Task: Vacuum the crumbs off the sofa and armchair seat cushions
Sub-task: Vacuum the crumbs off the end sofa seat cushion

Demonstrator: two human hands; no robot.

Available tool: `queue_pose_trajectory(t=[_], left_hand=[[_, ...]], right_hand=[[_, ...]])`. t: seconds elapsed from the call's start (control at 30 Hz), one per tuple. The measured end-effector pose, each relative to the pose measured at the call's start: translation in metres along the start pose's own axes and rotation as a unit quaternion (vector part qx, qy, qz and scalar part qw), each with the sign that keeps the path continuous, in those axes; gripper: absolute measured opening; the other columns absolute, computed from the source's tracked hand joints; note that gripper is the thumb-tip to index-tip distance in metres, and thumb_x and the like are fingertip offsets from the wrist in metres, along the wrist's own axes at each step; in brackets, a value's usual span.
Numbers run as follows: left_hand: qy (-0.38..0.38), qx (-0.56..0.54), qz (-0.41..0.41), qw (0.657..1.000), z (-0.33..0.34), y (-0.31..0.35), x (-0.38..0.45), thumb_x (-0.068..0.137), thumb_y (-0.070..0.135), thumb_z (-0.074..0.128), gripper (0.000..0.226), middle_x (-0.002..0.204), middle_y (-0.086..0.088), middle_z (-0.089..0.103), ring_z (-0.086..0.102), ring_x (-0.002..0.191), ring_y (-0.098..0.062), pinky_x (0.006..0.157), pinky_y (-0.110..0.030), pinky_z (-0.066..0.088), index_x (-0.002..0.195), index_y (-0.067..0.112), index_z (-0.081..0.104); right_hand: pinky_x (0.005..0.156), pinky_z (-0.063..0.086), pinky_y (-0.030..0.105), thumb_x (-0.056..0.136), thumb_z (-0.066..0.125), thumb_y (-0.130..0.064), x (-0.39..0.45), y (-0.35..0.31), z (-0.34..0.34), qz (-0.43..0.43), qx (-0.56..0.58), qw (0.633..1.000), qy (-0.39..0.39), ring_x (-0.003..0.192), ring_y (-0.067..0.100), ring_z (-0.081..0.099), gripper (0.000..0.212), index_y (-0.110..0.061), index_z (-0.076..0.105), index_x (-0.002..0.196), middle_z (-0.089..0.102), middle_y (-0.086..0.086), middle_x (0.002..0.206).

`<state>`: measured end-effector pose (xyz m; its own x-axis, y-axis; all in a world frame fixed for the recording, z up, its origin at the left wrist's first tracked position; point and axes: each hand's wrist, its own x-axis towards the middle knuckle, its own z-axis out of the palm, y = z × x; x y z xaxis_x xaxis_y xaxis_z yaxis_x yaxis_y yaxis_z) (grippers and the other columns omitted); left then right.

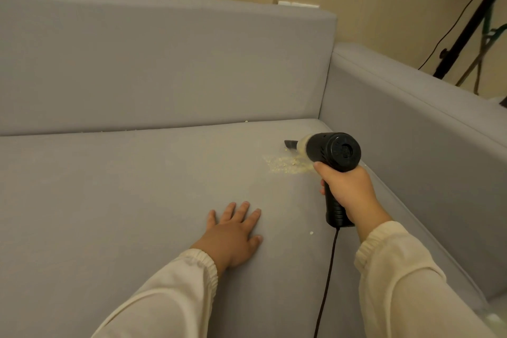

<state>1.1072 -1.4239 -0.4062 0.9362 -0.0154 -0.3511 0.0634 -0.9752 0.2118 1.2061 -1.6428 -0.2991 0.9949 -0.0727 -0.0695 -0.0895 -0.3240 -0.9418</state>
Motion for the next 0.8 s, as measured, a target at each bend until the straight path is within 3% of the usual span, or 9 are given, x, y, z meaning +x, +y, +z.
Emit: queue_pose_trajectory(t=[0.53, 0.8], left_hand=[[0.012, 0.0, -0.001, 1.0, 0.004, 0.0, 0.001, 0.106, 0.061, 0.025, 0.068, 0.173, 0.01, -0.012, -0.012, 0.16, -0.022, 0.123, -0.064, -0.007, 0.164, 0.042, -0.003], [0.004, -0.007, 0.005, 1.0, 0.001, -0.003, -0.004, 0.107, 0.06, 0.025, 0.066, 0.173, 0.01, -0.012, -0.012, 0.16, -0.019, 0.125, -0.06, -0.007, 0.165, 0.042, -0.002]], right_hand=[[0.071, 0.058, 0.037, 0.09, 0.079, -0.026, -0.046, 0.02, 0.003, 0.035, 0.03, 0.999, -0.006, 0.063, 0.023, 0.067, 0.022, -0.007, 0.072, 0.08, 0.069, 0.006, 0.062], [0.077, 0.061, 0.042, 0.09, 0.081, -0.022, -0.043, 0.018, 0.006, 0.068, 0.117, 0.991, 0.003, 0.069, 0.024, 0.068, 0.015, -0.01, 0.071, 0.09, 0.07, 0.012, 0.076]])
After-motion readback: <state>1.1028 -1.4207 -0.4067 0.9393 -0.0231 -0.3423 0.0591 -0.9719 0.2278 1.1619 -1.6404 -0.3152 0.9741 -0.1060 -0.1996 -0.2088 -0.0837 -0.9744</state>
